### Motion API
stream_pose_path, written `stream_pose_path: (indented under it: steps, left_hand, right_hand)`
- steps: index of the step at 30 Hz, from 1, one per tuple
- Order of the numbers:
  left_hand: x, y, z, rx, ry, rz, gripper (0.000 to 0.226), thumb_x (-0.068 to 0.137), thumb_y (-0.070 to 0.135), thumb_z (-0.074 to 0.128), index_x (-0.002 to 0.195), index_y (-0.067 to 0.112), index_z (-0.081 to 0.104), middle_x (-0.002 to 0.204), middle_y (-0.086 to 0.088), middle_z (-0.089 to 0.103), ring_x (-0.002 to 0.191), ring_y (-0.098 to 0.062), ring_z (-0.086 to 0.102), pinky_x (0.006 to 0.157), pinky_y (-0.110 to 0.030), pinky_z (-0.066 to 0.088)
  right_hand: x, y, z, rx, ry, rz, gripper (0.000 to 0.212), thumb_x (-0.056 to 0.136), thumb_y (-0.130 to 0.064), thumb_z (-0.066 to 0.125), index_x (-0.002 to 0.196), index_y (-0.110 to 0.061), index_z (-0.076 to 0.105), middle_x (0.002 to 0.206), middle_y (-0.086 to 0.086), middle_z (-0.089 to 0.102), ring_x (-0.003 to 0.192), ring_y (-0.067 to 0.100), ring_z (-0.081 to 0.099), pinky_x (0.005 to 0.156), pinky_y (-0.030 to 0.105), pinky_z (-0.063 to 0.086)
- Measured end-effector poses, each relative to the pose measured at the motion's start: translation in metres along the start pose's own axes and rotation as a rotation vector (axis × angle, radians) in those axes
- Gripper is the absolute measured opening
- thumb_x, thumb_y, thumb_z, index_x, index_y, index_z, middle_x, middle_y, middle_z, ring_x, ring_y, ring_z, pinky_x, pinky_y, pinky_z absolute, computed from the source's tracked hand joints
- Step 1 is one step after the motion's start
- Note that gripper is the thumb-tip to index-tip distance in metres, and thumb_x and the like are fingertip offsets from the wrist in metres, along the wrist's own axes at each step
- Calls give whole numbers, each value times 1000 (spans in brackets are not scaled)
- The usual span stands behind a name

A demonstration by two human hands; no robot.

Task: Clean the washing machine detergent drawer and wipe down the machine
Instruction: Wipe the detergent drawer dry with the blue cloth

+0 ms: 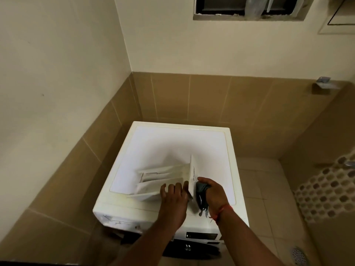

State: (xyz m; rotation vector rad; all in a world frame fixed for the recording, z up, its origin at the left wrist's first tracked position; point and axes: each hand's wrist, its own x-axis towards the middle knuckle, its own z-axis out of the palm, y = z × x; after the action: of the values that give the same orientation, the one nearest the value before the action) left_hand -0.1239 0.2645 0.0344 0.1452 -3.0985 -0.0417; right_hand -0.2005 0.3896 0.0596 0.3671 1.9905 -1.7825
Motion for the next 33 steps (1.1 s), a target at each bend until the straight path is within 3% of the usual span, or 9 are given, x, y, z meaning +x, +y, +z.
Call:
stream_pose_path:
  steps: [4,9,12,16,19,23,26,30,33]
  left_hand:
    - [3,-4,10,74,-120,92,84,55,18,76,134,12,45,108,-11,60,95,-31,58,98,-58,41]
    - [17,-29,10,91,-51,282,66,83,53,59,135,17,43,131,-10,53,113,-32,55,105,-67,31]
    - [31,-57,-11,205,-111,396,71,91,64,39,146,18,33,142,-10,42,126,-33,43,109,-69,17]
    - [41,-94,-32,306,-162,434,82,91,71,30,152,18,18,151,-12,29,138,-35,28,112,-68,8]
    - [40,-115,-30,227,-165,310,89,87,76,30,153,19,14,158,-10,19,145,-33,16,113,-67,7]
    - [28,-133,-8,-52,-173,23,91,86,79,27,154,21,10,163,-8,9,150,-29,5,116,-63,8]
    - [15,-144,6,-282,-144,-210,86,90,72,27,155,21,6,164,-8,0,151,-29,-2,119,-58,7]
    - [-4,-165,16,-344,-141,-308,85,91,73,22,155,26,-6,162,-6,-19,149,-28,-18,117,-57,-2]
    - [-12,-177,21,-287,-140,-243,79,94,69,17,154,26,-12,161,-6,-23,148,-29,-22,117,-56,-4]
  right_hand:
    - [9,6,-5,-116,15,1,53,95,7,28,99,-21,72,117,6,63,109,27,57,100,35,48]
    - [14,3,-9,-141,65,16,51,88,10,28,100,-14,71,108,7,63,101,26,56,90,30,46]
    - [20,-6,-13,-223,93,-29,47,84,9,32,98,-13,70,106,8,64,101,27,57,91,31,46]
    - [47,-39,-13,-649,-127,-35,32,88,5,41,103,-4,68,112,20,67,100,36,64,89,41,53]
    - [38,-83,-7,-1078,-334,64,21,92,-1,49,98,4,68,107,23,68,75,26,60,58,28,46]
    - [40,-126,-8,-1219,-231,77,23,93,-10,44,75,-2,57,74,16,57,65,25,50,61,28,40]
    - [48,-139,-4,-1142,-148,15,10,88,-7,51,94,-7,60,93,16,60,79,30,56,62,31,45]
    - [17,-141,19,-1102,131,-345,27,88,4,43,106,4,64,105,26,64,93,38,59,71,31,38]
    - [-20,-119,56,-1090,272,-568,25,92,-5,50,110,-6,68,102,23,68,93,40,62,73,34,44]
